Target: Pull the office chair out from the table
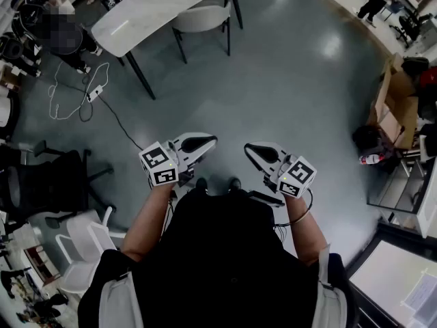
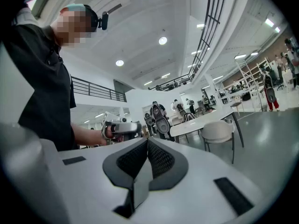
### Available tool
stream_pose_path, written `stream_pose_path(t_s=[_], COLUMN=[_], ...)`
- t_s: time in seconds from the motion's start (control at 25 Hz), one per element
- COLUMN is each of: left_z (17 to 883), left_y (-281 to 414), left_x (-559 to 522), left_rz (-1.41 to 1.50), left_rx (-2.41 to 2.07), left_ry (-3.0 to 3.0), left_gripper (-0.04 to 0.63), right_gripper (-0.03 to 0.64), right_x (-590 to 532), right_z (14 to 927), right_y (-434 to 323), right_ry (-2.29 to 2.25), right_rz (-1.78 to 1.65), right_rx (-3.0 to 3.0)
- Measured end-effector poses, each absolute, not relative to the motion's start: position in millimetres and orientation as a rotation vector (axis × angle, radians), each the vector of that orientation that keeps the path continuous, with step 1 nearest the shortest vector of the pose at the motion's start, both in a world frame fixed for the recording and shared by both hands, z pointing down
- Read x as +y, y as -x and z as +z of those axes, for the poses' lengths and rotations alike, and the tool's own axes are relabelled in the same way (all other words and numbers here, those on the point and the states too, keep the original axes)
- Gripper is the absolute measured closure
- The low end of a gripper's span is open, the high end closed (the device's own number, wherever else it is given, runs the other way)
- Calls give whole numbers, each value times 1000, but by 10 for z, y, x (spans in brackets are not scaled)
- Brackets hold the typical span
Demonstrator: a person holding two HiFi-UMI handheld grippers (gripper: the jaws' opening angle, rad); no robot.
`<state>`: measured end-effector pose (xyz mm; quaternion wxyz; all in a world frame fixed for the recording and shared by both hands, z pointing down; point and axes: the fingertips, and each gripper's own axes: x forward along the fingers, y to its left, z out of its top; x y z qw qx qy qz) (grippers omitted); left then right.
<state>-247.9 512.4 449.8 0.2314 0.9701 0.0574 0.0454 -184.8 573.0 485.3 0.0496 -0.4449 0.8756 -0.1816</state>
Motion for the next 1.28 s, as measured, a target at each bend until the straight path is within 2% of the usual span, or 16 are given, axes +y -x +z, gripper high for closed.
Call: stream_pose_path(t_s=[0.2, 0.72, 1.28], left_z=[4204, 4613, 4723], left_y=[2706, 3422, 3916], left_x=[4622, 4434, 3990], left_rz=[14, 92, 128], left_rx=[216, 203, 216], left_ry=[-2806, -2838, -2868], left_gripper=[584, 584, 584], right_gripper=[597, 595, 595], right_x=[5217, 4787, 4376], right_z=[4618, 4641, 4863], right_y=[1848, 2693, 3152], right_ry=[1488, 1489, 1598], right_rz=[-378, -348, -386], right_rx=[2661, 2728, 2767])
